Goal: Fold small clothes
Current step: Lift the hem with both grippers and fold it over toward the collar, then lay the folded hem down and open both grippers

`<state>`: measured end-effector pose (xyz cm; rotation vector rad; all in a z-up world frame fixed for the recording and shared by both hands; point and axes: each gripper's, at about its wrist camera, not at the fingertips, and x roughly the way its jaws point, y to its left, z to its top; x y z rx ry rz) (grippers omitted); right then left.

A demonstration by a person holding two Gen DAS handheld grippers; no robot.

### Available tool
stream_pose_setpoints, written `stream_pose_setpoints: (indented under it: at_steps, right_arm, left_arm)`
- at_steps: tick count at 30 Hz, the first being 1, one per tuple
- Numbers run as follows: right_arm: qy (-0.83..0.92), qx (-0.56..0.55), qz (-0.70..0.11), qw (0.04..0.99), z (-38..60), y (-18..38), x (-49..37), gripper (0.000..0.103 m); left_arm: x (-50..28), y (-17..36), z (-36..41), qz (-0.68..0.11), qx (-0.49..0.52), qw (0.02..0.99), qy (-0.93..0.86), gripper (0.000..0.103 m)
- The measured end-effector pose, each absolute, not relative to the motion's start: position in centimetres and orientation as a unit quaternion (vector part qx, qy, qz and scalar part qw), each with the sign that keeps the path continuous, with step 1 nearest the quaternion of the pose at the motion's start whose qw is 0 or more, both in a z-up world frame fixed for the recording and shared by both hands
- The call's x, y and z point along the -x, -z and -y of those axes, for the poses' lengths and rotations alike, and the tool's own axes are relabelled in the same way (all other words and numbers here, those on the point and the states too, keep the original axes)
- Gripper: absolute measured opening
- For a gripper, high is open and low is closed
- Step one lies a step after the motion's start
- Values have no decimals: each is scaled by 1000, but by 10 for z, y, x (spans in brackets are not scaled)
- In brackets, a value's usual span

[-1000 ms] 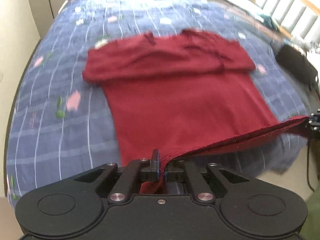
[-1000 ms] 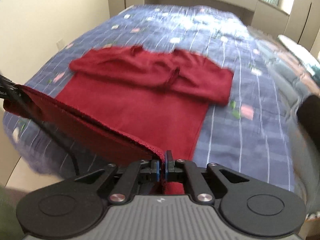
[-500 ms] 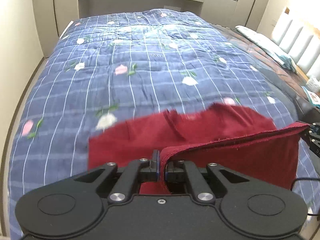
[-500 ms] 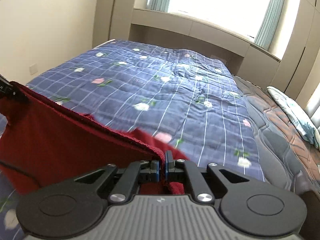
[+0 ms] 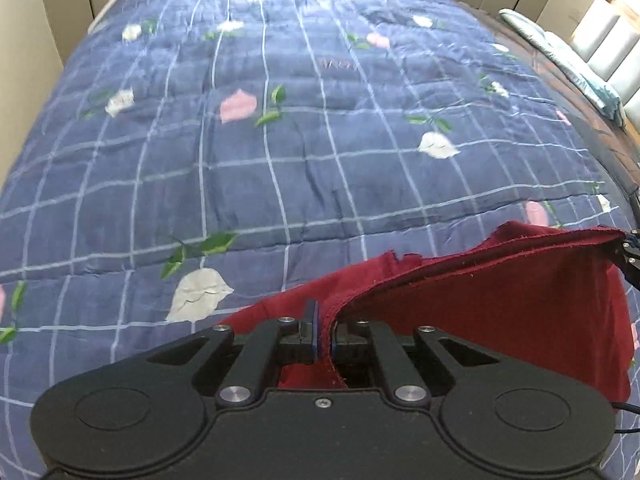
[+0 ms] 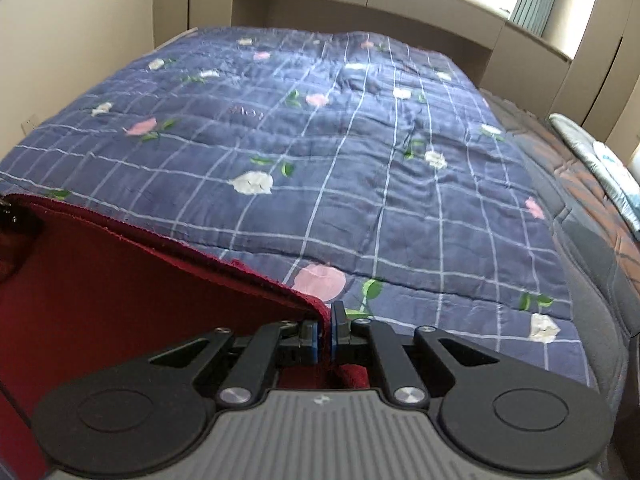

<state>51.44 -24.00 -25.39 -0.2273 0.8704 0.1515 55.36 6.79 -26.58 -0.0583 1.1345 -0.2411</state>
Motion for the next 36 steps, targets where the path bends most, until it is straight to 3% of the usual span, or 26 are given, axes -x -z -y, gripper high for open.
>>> stream_pose_setpoints:
  at_steps: [12,15,16,17,18,19,20,21,25,36]
  right_arm:
    - [-61,100,-445,888,234,279,-537,7]
    - [-60,98,-447,887,233,281,-539,12]
    - [-58,97,-448,887,234,282,-540,18]
    - [-56,96,-446,888,234,282,-540,31]
    - [-53,95,-445,889,235,282,-540,40]
    - [-49,93,-443,890,236,282,-541,59]
    - [-45,89,-441,892,237,282,-541,71]
    - [-42,83,-439,894,239,281,-540,75]
    - [-33,55,-428,901,244,275,-532,103]
    - [-1,86,-439,894,241,289,-483,103]
  left_arm:
    - [-579,297,-79,-571,59,809,128,19]
    - [-582,296,-85,-571,72,807,134,30]
    - [-583,295,-87,-569,77,807,135,33]
    - [-583,294,-90,-567,82,808,136,41]
    - [-583,292,-92,-562,88,811,139,53]
    - [-582,288,-94,-552,94,816,141,64]
    - [-581,285,-97,-542,96,824,134,85]
    - [-579,281,-99,-529,95,834,122,94]
    - [-573,267,-110,-494,108,858,94,95]
    - [-534,293,-105,-514,55,854,60,100]
